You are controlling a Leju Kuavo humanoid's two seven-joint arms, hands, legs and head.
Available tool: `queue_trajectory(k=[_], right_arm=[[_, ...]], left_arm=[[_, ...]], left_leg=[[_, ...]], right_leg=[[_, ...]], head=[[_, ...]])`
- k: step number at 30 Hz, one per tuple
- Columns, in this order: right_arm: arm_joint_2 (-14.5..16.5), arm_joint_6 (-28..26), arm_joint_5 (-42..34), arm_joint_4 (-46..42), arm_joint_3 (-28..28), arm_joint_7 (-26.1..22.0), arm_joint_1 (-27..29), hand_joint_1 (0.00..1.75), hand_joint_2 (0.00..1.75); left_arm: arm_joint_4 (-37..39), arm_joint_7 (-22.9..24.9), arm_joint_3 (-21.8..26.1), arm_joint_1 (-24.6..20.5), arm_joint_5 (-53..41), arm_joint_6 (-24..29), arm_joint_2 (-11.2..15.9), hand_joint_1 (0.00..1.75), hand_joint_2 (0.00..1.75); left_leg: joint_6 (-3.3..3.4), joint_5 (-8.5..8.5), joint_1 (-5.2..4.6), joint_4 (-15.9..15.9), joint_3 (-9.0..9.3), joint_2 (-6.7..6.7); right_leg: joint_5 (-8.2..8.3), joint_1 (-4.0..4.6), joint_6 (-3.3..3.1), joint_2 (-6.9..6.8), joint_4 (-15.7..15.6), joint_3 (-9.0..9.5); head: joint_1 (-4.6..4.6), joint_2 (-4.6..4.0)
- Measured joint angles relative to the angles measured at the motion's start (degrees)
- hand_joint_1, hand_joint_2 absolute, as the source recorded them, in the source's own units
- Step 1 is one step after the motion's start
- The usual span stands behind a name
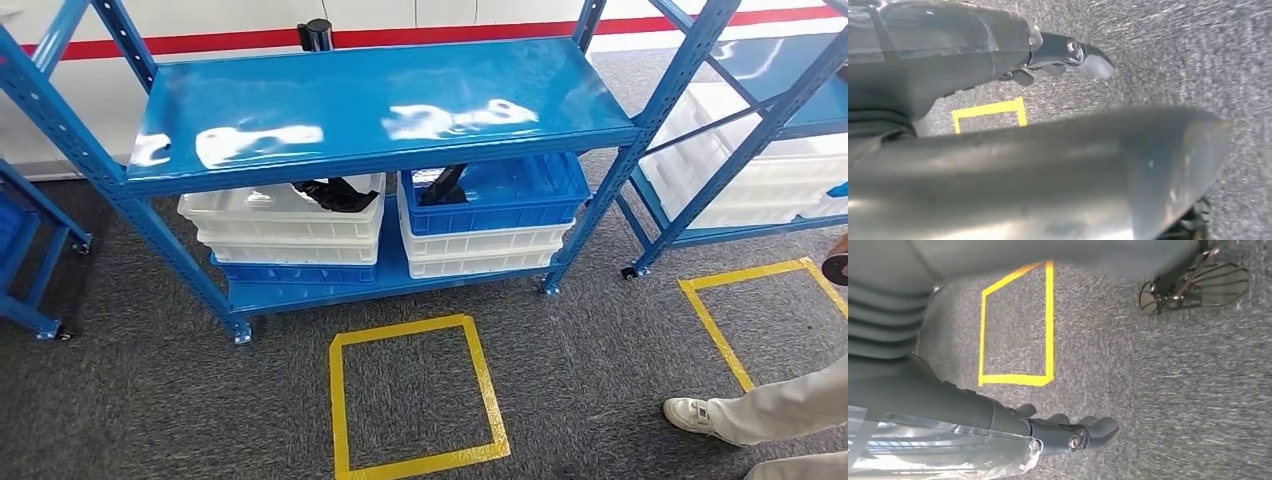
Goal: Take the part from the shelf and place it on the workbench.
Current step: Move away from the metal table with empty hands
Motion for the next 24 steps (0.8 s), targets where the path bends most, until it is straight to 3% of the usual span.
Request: queue_trajectory(k=[2, 3, 6, 8, 12, 16, 24], right_arm=[[-0.1, -0.1, 0.0, 0.0, 0.0, 0.0, 0.0, 0.0, 1.75], [-0.2, -0.2, 0.0, 0.0, 0.1, 0.0, 0.1, 0.0, 1.75], [-0.2, -0.2, 0.0, 0.0, 0.2, 0.1, 0.1, 0.0, 1.75], [-0.1, -0.2, 0.0, 0.0, 0.3, 0.3, -0.1, 0.0, 1.75], [-0.1, -0.3, 0.3, 0.0, 0.5, 0.6, -0.3, 0.0, 1.75], [0.0, -0.4, 0.5, 0.0, 0.9, 1.3, -0.3, 0.0, 1.75], [0.3, -0.3, 0.7, 0.0, 1.7, 2.0, -0.3, 0.0, 1.75]], left_arm=[[0.0, 0.0, 0.0, -0.2, 0.0, 0.0, -0.2, 0.0, 0.0], [0.0, 0.0, 0.0, -0.2, 0.0, 0.0, -0.2, 0.0, 0.0], [0.0, 0.1, 0.0, -0.2, 0.0, 0.0, -0.2, 0.0, 0.0], [0.0, 0.4, 0.0, -0.2, 0.0, 0.2, -0.2, 0.0, 0.0], [0.0, 2.2, 0.0, -0.2, 0.1, 1.4, -0.2, 0.0, 1.75], [0.0, 4.0, 0.0, -0.1, 0.3, 2.2, -0.2, 0.0, 1.75], [0.0, 5.9, 0.0, -0.1, 0.9, 3.4, -0.2, 0.0, 1.75]], left_leg=[[-0.64, 0.01, 0.11, -0.2, -0.02, -0.39], [-0.73, 0.06, 0.13, -0.4, 0.07, -0.59], [0.15, 0.08, -0.04, -0.6, 0.35, -1.09], [0.35, 0.08, -0.04, -0.9, 0.61, -1.21], [-0.19, 0.18, -0.03, -1.5, 0.87, -1.37], [-0.89, 0.31, -0.03, -1.6, 0.89, -1.47], [-1.01, 0.34, -0.28, -1.6, 1.1, -1.48]], right_leg=[[-0.37, 0.35, -0.46, -0.17, -1.0, 0.45], [-0.31, 0.36, -0.27, -0.34, -1.1, 0.53], [-0.12, 0.11, 0.49, -0.66, -1.5, 0.72], [-0.31, 0.13, 0.25, -0.68, -1.4, 0.77], [-0.55, 0.19, -0.12, -0.74, -1.4, 0.91], [-0.55, 0.18, -0.15, -0.79, -1.4, 0.97], [-0.49, -0.13, -0.13, -0.83, -1.4, 1.3]], head=[[0.11, 0.0], [0.26, 0.0], [-0.1, 0.0], [-0.67, 0.0], [-1.62, 0.0], [-2.0, 0.0], [-1.95, 0.0]])
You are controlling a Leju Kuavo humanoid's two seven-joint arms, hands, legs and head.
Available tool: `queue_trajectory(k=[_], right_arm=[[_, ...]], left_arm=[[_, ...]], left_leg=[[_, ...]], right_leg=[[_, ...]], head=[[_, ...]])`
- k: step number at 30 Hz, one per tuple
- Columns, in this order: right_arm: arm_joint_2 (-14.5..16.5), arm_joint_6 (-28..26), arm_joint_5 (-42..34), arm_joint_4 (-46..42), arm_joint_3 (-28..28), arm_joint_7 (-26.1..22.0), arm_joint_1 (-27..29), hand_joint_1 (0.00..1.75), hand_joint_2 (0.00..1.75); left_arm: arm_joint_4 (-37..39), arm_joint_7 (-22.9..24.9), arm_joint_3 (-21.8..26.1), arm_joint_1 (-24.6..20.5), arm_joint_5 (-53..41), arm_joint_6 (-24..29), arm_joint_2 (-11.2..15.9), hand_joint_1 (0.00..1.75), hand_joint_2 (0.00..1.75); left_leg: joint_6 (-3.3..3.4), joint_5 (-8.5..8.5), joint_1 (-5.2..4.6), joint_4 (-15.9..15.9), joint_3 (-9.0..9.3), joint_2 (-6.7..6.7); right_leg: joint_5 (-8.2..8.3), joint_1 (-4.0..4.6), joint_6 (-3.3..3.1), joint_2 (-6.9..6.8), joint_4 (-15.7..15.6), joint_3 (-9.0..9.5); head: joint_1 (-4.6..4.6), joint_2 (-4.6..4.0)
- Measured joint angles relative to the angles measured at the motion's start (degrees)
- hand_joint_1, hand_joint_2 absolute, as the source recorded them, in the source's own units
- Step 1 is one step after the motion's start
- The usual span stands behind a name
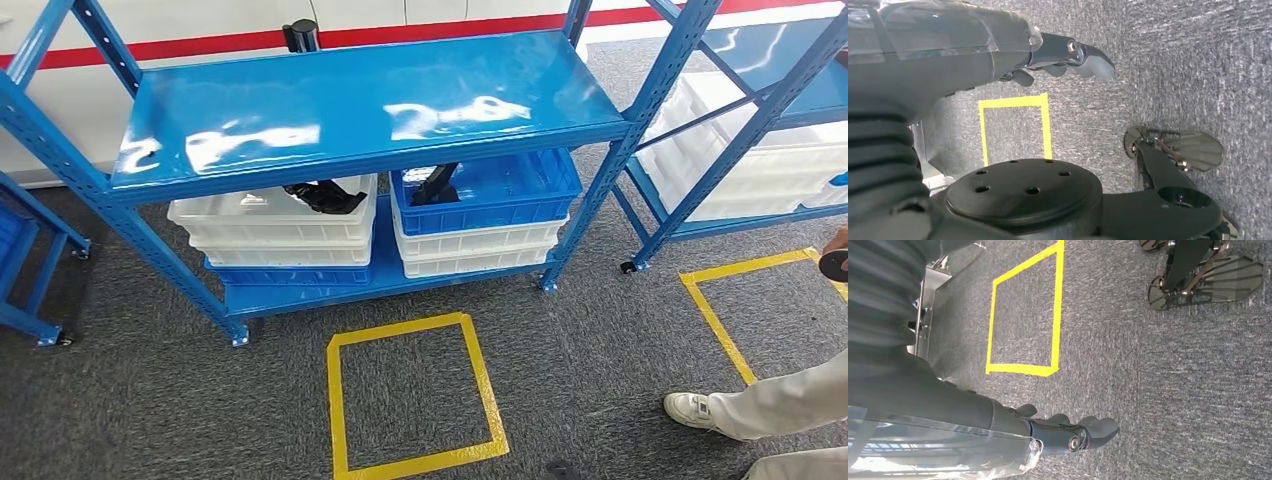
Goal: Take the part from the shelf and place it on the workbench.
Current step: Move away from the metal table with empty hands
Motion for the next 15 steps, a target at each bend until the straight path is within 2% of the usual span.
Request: queue_trajectory(k=[15], right_arm=[[0.3, 1.7, -1.1, 0.0, 1.1, -1.4, 0.0, 0.0, 1.75]], left_arm=[[0.0, -0.7, 0.0, 0.0, 1.6, -0.5, 0.1, 0.0, 1.75]], left_leg=[[0.11, -0.06, -0.33, 0.0, 0.02, 0.04]], right_leg=[[0.03, -0.26, 0.06, -0.01, 0.0, 0.01]], head=[[0.0, 0.0]])
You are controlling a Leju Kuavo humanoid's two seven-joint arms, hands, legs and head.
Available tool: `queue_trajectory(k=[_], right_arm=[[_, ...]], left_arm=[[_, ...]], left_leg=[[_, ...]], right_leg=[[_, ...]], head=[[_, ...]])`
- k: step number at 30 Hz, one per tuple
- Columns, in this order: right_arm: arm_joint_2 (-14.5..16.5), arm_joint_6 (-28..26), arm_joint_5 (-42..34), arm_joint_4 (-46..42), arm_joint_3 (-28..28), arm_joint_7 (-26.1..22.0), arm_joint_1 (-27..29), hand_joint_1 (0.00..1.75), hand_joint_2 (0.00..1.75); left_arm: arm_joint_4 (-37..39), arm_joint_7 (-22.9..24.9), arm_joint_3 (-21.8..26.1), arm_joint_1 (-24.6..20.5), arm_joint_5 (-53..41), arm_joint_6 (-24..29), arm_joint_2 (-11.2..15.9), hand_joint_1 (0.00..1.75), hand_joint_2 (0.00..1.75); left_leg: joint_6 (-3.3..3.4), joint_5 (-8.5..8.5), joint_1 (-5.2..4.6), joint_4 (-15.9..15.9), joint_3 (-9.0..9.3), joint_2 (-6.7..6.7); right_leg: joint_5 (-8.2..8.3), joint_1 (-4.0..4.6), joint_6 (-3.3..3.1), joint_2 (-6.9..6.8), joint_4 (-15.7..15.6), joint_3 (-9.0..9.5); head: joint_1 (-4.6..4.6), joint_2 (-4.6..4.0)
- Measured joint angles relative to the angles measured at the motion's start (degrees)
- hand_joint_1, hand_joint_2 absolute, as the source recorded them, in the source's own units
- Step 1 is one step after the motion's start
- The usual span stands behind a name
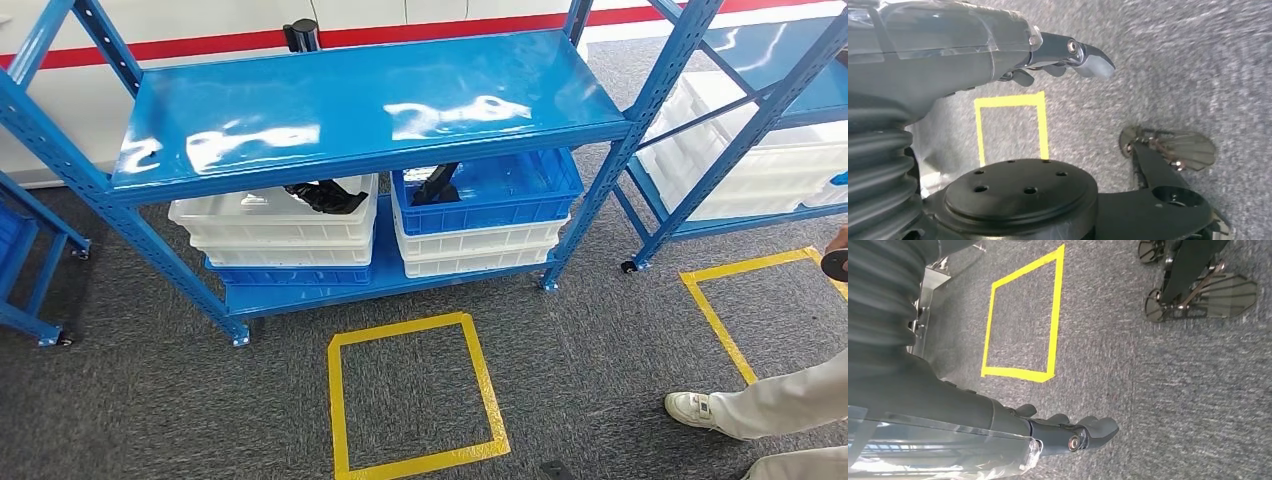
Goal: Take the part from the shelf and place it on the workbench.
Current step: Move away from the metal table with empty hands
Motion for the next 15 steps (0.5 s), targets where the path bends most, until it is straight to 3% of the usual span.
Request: queue_trajectory(k=[10, 15], right_arm=[[0.0, 0.4, -0.1, 0.0, 0.2, -0.4, 0.0, 0.0, 1.75], [0.1, 1.0, 1.0, -0.3, 0.2, -1.3, 0.9, 0.0, 1.75]], left_arm=[[0.0, 1.5, 0.0, 0.1, 0.7, 0.0, 0.0, 0.0, 1.75], [-0.1, 2.2, 1.6, 0.8, -4.0, -0.7, 0.0, 0.0, 1.75]], left_leg=[[0.0, 0.0, 0.01, 0.0, 0.01, 0.01], [0.02, -0.01, 0.0, 0.0, 0.0, 0.01]], right_leg=[[0.0, 0.0, 0.0, 0.0, 0.0, 0.0], [-0.01, 0.0, 0.01, -0.01, 0.0, 0.02]], head=[[0.0, 0.0], [0.0, 0.0]])
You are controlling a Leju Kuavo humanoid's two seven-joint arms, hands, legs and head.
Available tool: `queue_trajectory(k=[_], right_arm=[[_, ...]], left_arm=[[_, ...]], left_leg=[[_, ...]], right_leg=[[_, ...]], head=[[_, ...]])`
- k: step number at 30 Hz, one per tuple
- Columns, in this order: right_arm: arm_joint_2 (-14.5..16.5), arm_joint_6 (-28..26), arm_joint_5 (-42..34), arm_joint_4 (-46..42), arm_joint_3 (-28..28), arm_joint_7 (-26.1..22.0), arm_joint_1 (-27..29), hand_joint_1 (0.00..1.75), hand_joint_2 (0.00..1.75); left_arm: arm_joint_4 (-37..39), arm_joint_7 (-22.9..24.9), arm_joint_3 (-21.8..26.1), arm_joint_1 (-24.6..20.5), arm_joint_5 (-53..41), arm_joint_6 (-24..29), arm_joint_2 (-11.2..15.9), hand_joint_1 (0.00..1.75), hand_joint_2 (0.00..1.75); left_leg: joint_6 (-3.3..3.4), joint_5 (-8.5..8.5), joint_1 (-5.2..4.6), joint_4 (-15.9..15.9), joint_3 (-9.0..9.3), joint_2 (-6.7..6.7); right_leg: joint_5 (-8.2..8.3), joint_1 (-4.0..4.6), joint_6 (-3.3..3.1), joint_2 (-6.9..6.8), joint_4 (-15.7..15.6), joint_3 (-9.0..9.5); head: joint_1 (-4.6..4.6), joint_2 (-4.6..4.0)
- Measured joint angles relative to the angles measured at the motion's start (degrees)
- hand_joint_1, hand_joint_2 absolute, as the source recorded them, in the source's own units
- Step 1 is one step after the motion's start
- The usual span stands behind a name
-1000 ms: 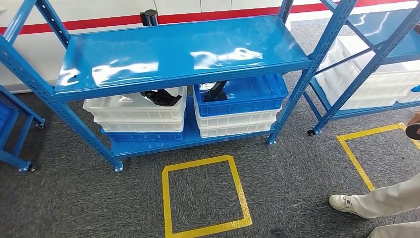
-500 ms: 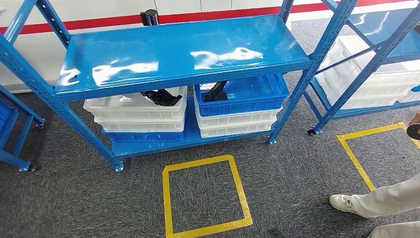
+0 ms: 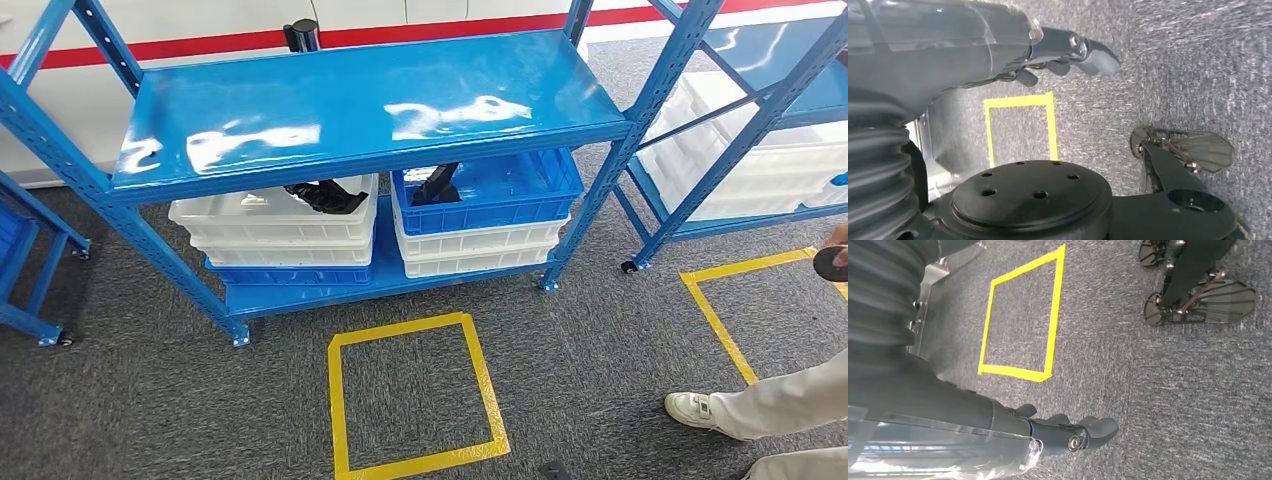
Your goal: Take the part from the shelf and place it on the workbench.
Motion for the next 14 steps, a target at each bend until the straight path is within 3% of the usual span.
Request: queue_trajectory(k=[14], right_arm=[[1.2, 2.7, 4.6, -2.5, -2.4, -3.2, 4.0, 0.0, 1.75]], left_arm=[[-2.2, -3.1, 13.2, 3.7, -19.0, -6.0, 0.0, 0.0, 1.75]], left_leg=[[0.04, -0.03, 0.0, 0.0, 0.0, 0.1]], right_leg=[[-0.02, -0.01, 0.02, 0.0, 0.0, 0.01]], head=[[0.0, 0.0]])
